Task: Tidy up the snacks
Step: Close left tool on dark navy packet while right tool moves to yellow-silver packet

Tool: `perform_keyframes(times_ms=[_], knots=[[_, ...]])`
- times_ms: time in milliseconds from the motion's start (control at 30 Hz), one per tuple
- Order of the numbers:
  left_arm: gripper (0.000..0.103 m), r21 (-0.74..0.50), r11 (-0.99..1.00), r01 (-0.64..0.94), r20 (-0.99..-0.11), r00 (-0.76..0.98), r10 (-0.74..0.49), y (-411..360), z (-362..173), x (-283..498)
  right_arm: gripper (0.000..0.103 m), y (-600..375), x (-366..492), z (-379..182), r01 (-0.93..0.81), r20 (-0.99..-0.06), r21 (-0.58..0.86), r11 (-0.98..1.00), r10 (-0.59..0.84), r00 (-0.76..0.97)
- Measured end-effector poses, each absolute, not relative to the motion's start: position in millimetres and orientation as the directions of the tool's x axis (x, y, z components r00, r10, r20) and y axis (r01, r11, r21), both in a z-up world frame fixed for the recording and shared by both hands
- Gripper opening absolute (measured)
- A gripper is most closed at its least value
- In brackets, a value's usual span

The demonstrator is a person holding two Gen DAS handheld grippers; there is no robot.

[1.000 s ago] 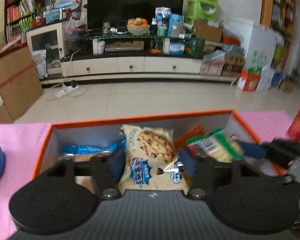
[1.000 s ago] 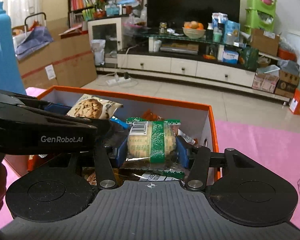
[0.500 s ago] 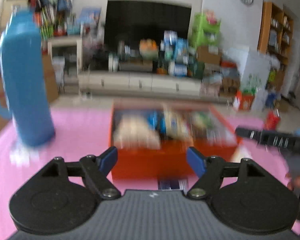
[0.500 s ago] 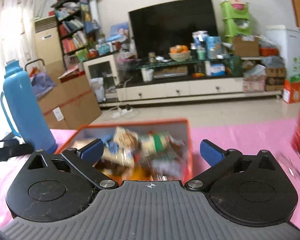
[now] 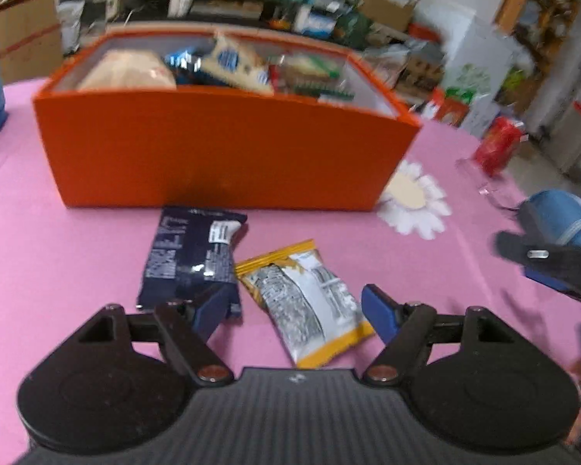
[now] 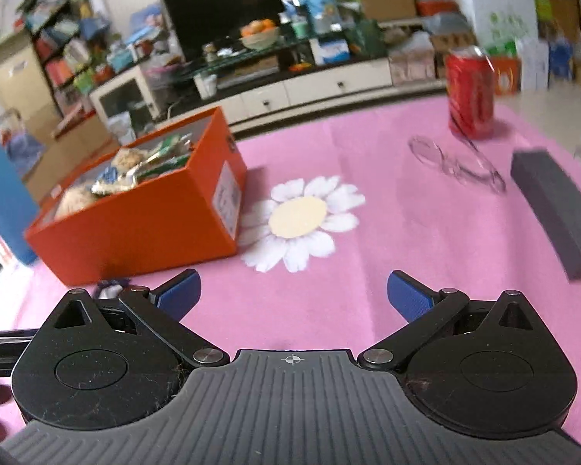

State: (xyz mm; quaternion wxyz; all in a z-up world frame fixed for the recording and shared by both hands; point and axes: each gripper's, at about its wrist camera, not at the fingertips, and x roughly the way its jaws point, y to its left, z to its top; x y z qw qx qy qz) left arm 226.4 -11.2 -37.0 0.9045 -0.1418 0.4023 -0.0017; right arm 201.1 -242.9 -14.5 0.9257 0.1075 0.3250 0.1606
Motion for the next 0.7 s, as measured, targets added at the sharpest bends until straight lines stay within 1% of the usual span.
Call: perform_keyframes(times_ms=[33,67,100,200,300,467,500,567,633,667,700], knots=[[0.075,-0.267,0.956,-0.119,-0.735,0.667,-0.122,-13,-41,233,0.094,-249,201,-16,-0.220,-0.561,0.338,0.915,0.384,0.734],[0.065,-0.273,0.954,-0.128,-0.741,0.660,-0.123,-14,-44,238,0.094,-253,203,-17,-0.212,-0.554,0.374,0.903,0.401,0.730],[0.065,-0.279,0.953,-0.119,-0.739,0.661,-0.134,-19,-45,240,0.094,-257,204,-17,-0.207,-0.549,0.404,0.891,0.417,0.725],[0.064,-0.255,0.965,-0.062,-0.734,0.662,-0.151,-42,-48,235,0.094,-258,209,-16,-0.207,-0.532,0.460,0.864,0.455,0.714],[0.064,-0.224,0.974,0.029,-0.727,0.661,-0.187,-67,-49,225,0.094,-252,214,-13,-0.200,-0.540,0.464,0.863,0.455,0.708],[0.064,-0.259,0.947,0.188,-0.714,0.623,-0.319,-88,-50,204,0.094,-257,216,-17,-0.163,-0.559,0.471,0.867,0.436,0.705],[0.066,-0.263,0.942,0.210,-0.714,0.613,-0.337,-88,-49,198,0.094,-259,217,-19,-0.153,-0.565,0.473,0.868,0.431,0.703],[0.071,-0.231,0.952,0.203,-0.704,0.640,-0.307,-80,-42,185,0.094,-260,220,-23,-0.140,-0.582,0.470,0.871,0.426,0.693],[0.074,-0.164,0.977,0.138,-0.675,0.706,-0.214,-60,-29,172,0.094,-258,220,-26,-0.140,-0.594,0.468,0.873,0.427,0.681],[0.078,-0.134,0.986,0.099,-0.662,0.732,-0.164,-49,-23,169,0.094,-256,220,-27,-0.144,-0.598,0.465,0.874,0.430,0.676],[0.086,-0.096,0.994,0.042,-0.648,0.755,-0.095,-36,-18,169,0.094,-254,220,-27,-0.151,-0.601,0.460,0.875,0.432,0.672]])
